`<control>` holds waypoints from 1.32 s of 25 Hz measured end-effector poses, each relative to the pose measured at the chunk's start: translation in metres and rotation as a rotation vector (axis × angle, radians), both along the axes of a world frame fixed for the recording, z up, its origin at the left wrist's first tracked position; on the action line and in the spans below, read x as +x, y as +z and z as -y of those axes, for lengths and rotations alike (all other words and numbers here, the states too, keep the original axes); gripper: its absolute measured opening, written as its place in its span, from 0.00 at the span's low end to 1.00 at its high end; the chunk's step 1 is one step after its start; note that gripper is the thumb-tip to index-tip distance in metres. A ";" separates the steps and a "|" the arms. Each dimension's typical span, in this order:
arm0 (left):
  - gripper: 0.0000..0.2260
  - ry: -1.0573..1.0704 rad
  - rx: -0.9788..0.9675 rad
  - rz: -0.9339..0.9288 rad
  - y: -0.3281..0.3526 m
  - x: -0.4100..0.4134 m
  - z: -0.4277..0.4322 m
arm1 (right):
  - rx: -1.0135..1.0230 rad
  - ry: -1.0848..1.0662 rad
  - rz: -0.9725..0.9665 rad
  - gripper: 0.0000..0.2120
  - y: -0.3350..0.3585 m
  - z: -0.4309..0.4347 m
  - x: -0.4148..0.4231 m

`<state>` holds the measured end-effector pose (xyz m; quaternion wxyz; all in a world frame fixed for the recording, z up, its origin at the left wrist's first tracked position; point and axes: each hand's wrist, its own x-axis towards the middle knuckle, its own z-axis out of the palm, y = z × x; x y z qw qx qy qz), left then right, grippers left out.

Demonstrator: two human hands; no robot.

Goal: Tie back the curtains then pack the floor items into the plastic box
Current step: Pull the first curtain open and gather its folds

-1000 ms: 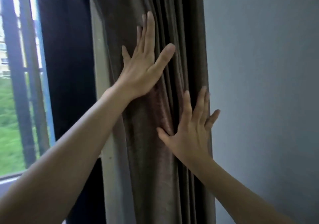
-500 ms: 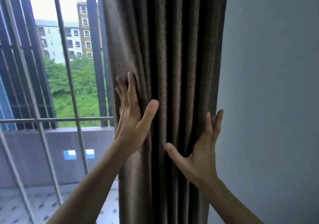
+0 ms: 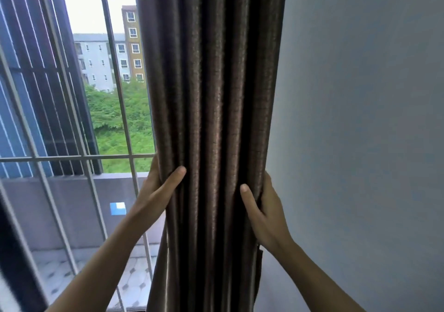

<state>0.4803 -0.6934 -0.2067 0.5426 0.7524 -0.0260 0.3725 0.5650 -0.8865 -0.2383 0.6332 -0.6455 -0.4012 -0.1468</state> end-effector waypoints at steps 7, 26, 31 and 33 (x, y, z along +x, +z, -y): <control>0.16 0.179 0.037 0.048 0.017 -0.039 -0.030 | 0.088 -0.413 0.489 0.30 0.015 -0.021 -0.021; 0.13 0.267 0.299 -0.333 0.028 -0.028 -0.037 | -0.597 -0.353 0.177 0.36 -0.016 -0.096 -0.051; 0.10 0.173 0.330 -0.360 0.029 -0.020 -0.012 | -0.599 -0.274 0.147 0.32 -0.047 -0.060 -0.049; 0.11 0.169 0.372 -0.362 0.028 -0.017 -0.003 | -0.608 -0.243 0.190 0.30 -0.061 -0.051 -0.060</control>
